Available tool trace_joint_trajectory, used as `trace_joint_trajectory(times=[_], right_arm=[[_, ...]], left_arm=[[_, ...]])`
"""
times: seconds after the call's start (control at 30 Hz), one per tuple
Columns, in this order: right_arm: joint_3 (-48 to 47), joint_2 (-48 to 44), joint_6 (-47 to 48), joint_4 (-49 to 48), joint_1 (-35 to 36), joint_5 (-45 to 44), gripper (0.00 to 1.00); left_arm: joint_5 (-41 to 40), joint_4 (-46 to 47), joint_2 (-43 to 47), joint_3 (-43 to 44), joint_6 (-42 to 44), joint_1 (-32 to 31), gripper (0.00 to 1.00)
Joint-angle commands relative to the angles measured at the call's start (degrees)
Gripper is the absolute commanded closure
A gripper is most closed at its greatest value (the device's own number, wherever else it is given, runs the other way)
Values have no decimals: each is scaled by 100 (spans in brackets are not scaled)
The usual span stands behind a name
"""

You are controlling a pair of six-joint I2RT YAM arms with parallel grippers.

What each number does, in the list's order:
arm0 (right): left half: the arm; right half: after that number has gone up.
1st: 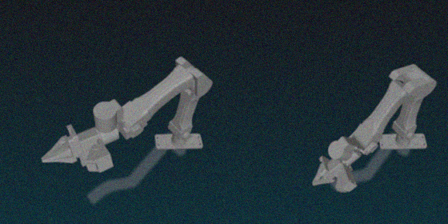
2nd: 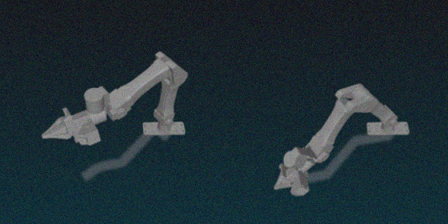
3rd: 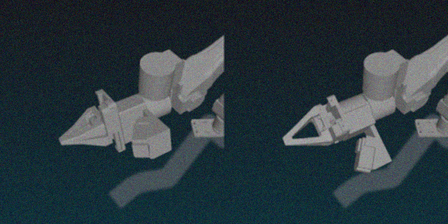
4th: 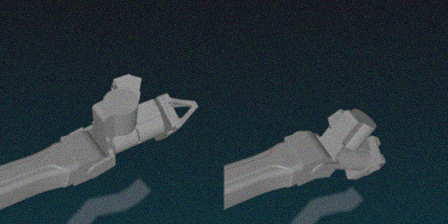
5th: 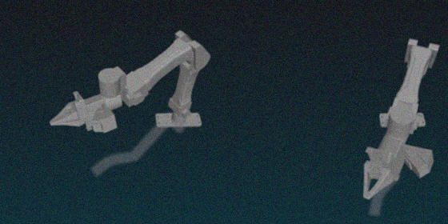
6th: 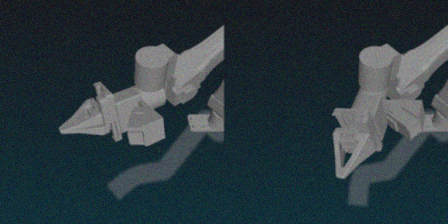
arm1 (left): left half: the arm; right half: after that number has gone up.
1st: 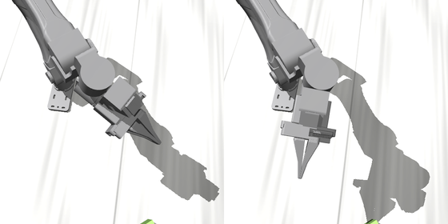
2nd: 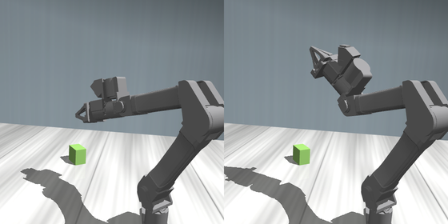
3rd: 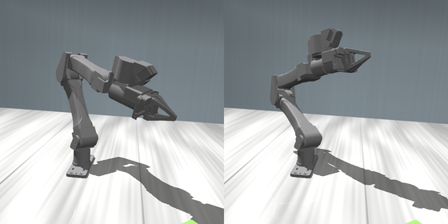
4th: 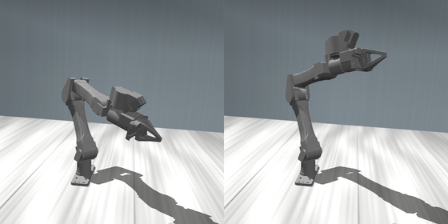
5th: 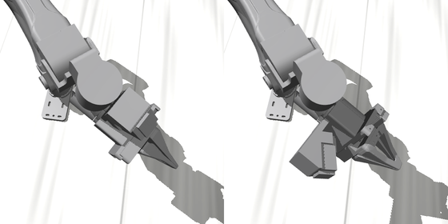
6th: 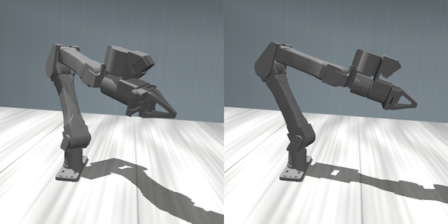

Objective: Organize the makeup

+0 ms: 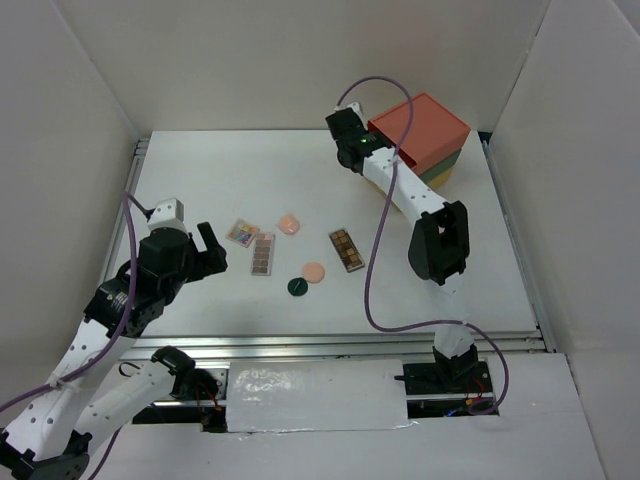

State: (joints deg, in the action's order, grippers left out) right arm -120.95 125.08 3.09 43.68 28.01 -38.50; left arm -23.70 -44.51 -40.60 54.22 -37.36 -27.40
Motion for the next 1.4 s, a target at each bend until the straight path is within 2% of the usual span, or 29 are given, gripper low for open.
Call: trace_joint_trajectory(times=[0.0,0.27,0.5,0.57,0.6,0.63,0.7,0.8,0.97,1.03,1.23,1.37], right_arm=[[159,-528,95,-438,-164,-325,100],[-61,-203,288,-571,-524,-298,100],[-25,-194,368,-678,-525,-220,100],[132,-247,376,-659,-490,-44,90],[246,-325,376,-746,-411,0,73],[430,-361,385,-712,-367,122,65],[772,-510,542,-938,-105,177,58],[1450,-494,911,-1537,274,-480,53],[1118,357,1386,-1897,363,-1650,53],[1187,499,1720,-2422,363,-2097,53],[1310,868,2764,-3416,328,-2810,45],[1433,1054,3408,-4121,240,-3041,43]], left_arm=[[32,233,70,1,159,42,1],[-20,206,78,1,142,41,1],[32,215,-18,19,168,41,1],[32,232,-9,10,168,33,1],[41,224,-9,1,168,41,1],[41,232,8,1,168,42,1],[41,233,17,1,168,42,1],[41,241,26,-7,177,42,0],[85,250,8,-8,194,42,1],[85,259,26,-8,194,41,1],[164,294,35,-16,238,41,1],[208,303,26,-25,256,33,1]])
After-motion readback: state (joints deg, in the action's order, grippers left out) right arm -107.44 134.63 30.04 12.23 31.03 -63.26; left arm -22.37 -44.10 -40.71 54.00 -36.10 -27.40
